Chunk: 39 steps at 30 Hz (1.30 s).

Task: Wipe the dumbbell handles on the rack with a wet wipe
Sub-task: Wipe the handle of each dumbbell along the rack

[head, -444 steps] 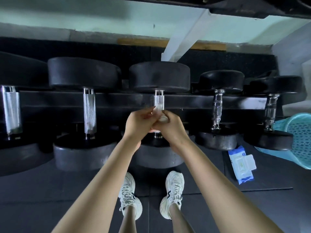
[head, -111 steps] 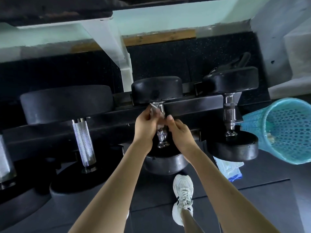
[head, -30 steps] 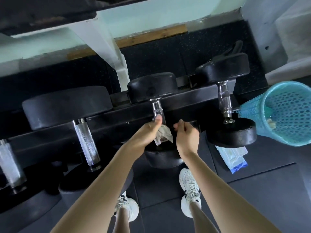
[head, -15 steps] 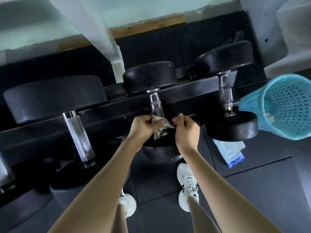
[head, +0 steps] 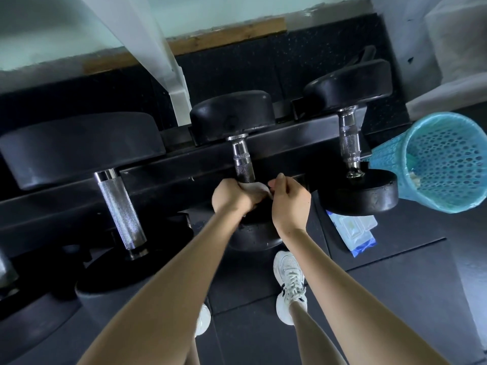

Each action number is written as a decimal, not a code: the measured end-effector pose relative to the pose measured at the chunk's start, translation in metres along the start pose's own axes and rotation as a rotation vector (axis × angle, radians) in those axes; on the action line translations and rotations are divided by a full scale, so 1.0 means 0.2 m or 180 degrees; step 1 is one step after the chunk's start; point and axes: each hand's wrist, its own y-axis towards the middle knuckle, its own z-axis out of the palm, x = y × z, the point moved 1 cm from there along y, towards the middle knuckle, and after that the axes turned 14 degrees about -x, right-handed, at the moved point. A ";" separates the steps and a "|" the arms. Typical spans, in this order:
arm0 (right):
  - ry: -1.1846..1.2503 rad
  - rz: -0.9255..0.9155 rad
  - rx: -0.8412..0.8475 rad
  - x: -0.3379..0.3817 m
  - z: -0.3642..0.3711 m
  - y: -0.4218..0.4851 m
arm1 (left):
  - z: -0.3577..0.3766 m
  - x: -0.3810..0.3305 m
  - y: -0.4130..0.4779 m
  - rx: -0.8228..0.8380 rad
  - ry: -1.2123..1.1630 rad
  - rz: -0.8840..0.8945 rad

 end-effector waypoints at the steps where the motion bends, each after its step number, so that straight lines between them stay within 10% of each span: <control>1: -0.0005 0.0000 0.0017 0.00 0.00 0.00 | 0.01 -0.01 -0.02 -0.0180 -0.0116 -0.0183; 22: 0.0335 0.0546 0.0473 0.14 -0.19 0.00 | -0.19 0.13 -0.20 -0.0315 -0.0970 0.0280; 30: 0.0862 0.0494 0.2021 0.32 -0.52 -0.09 | -0.21 -0.08 -0.53 0.0879 -0.1578 0.0720; 39: 0.0388 -0.0117 0.0795 0.27 -0.80 0.23 | -0.17 -0.39 -0.67 0.0529 -0.1898 0.0027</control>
